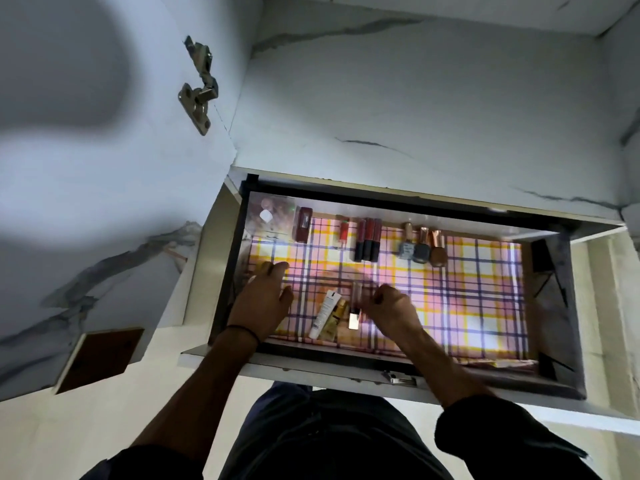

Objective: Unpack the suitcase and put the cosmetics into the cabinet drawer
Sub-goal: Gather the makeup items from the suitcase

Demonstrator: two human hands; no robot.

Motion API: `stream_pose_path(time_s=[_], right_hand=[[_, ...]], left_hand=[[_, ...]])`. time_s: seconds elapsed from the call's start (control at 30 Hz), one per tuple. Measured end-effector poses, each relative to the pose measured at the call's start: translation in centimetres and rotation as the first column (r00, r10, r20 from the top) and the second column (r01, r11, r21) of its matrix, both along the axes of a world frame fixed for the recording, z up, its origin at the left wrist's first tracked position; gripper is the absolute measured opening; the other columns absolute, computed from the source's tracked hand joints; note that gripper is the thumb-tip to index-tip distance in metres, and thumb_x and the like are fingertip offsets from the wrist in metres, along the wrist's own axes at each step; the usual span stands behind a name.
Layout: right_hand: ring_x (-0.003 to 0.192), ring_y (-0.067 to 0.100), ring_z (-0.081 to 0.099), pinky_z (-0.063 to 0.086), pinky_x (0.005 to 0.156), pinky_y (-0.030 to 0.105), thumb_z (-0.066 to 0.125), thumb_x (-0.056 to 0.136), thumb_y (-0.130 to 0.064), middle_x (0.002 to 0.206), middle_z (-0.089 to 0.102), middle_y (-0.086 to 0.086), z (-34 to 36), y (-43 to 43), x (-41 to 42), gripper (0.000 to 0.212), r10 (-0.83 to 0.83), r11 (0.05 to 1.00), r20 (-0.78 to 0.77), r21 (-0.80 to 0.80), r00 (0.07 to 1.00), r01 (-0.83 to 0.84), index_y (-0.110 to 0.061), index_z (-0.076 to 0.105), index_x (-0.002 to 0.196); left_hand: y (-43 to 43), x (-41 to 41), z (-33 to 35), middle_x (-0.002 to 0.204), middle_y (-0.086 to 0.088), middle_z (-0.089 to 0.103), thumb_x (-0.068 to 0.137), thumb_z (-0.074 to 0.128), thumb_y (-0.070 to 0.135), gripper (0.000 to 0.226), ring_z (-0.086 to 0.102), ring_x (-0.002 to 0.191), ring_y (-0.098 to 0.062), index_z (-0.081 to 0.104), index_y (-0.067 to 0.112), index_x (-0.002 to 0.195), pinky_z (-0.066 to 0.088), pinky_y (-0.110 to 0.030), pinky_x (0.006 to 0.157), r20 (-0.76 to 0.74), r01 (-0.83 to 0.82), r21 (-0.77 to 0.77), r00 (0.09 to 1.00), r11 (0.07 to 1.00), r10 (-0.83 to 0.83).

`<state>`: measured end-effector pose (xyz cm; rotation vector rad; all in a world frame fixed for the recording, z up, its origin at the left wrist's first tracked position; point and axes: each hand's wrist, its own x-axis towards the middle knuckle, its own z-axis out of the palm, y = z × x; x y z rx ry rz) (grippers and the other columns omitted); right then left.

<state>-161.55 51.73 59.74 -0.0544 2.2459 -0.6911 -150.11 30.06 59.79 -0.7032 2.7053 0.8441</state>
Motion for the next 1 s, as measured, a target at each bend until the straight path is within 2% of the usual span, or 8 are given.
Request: stream_pose_path(time_s=[0.23,0.37,0.47,0.57,0.63,0.77,0.9,1.0], right_hand=[[0.063,0.000,0.063,0.044,0.046,0.011,0.074,0.088,-0.037,0.078,0.066,-0.012,-1.5,-0.7,2.4,0.024,0.050,0.998,0.079,-0.048,0.996,-0.046,-0.020,0.071,0.105],[0.059,0.005,0.063,0.045,0.044,0.013,0.073,0.089,-0.030,0.073,0.067,-0.007,-1.3,-1.2,2.4,0.013,0.046,0.999,0.039,-0.028,0.998,-0.045,-0.017,0.070,0.090],[0.056,0.008,0.062,0.050,0.046,0.018,0.068,0.091,-0.027,0.070,0.068,-0.007,-0.1,-1.7,2.2,0.013,0.007,0.996,-0.038,-0.094,0.999,-0.010,-0.024,0.064,0.079],[0.044,0.007,0.050,0.032,0.033,0.014,0.066,0.092,-0.025,0.061,0.060,-0.004,0.4,-3.9,1.0,0.019,-0.020,0.993,-0.066,-0.121,0.998,0.012,-0.014,0.064,0.077],[0.040,0.007,0.047,0.029,0.030,0.015,0.066,0.091,-0.024,0.062,0.060,0.000,0.1,-6.2,-0.3,0.020,-0.028,0.992,-0.068,-0.127,0.997,0.019,-0.007,0.066,0.080],[0.056,0.015,0.054,0.032,0.036,0.017,0.064,0.091,-0.026,0.080,0.060,0.006,-0.6,-9.8,-1.9,0.019,-0.008,0.995,-0.107,-0.104,0.994,-0.003,-0.007,0.059,0.087],[0.081,0.020,0.054,0.042,0.062,0.023,0.059,0.098,-0.029,0.098,0.050,0.006,-0.9,-11.5,-2.9,0.029,0.071,0.997,-0.174,-0.023,0.982,-0.076,-0.003,0.056,0.112],[0.084,0.024,0.059,0.036,0.053,0.022,0.053,0.103,-0.029,0.102,0.057,0.011,-1.3,-12.0,-2.9,0.029,0.081,0.987,-0.233,-0.116,0.969,-0.110,-0.005,0.051,0.118]], left_hand=[[2.6,-1.2,-0.9,0.129,-0.008,0.055,0.097,0.050,0.024,0.041,0.055,0.111,-0.024,0.048,0.016,0.137,0.048,-0.036,0.091,0.044,0.112,0.098,0.992,0.989,-0.117],[2.8,-0.8,-1.7,0.123,-0.009,0.060,0.097,0.052,0.027,0.042,0.058,0.104,-0.022,0.050,0.013,0.136,0.048,-0.037,0.092,0.085,0.110,0.161,0.988,0.981,-0.125],[2.4,-0.6,-1.8,0.115,-0.010,0.064,0.096,0.056,0.021,0.038,0.057,0.094,-0.016,0.054,0.010,0.132,0.048,-0.030,0.087,0.055,0.010,0.211,0.998,0.977,-0.022],[2.0,-0.5,-1.9,0.113,-0.011,0.064,0.095,0.059,0.017,0.035,0.059,0.095,-0.018,0.057,0.007,0.128,0.049,-0.032,0.088,0.012,-0.082,0.215,0.997,0.973,0.081],[1.8,-0.4,-2.0,0.114,-0.011,0.063,0.094,0.061,0.017,0.034,0.061,0.099,-0.022,0.057,0.007,0.127,0.051,-0.035,0.089,0.013,-0.118,0.225,0.993,0.967,0.118],[2.0,-0.4,-2.2,0.122,-0.013,0.062,0.093,0.060,0.017,0.036,0.060,0.106,-0.026,0.057,0.009,0.128,0.050,-0.038,0.094,0.055,-0.126,0.224,0.992,0.966,0.116],[2.2,-0.2,-2.5,0.122,-0.013,0.060,0.093,0.058,0.016,0.035,0.057,0.109,-0.026,0.057,0.009,0.128,0.045,-0.033,0.094,0.069,-0.099,0.203,0.994,0.974,0.087],[2.0,-0.2,-2.6,0.116,-0.012,0.062,0.092,0.059,0.013,0.031,0.057,0.104,-0.025,0.060,0.007,0.122,0.045,-0.032,0.091,0.064,-0.122,0.216,0.992,0.969,0.111]])
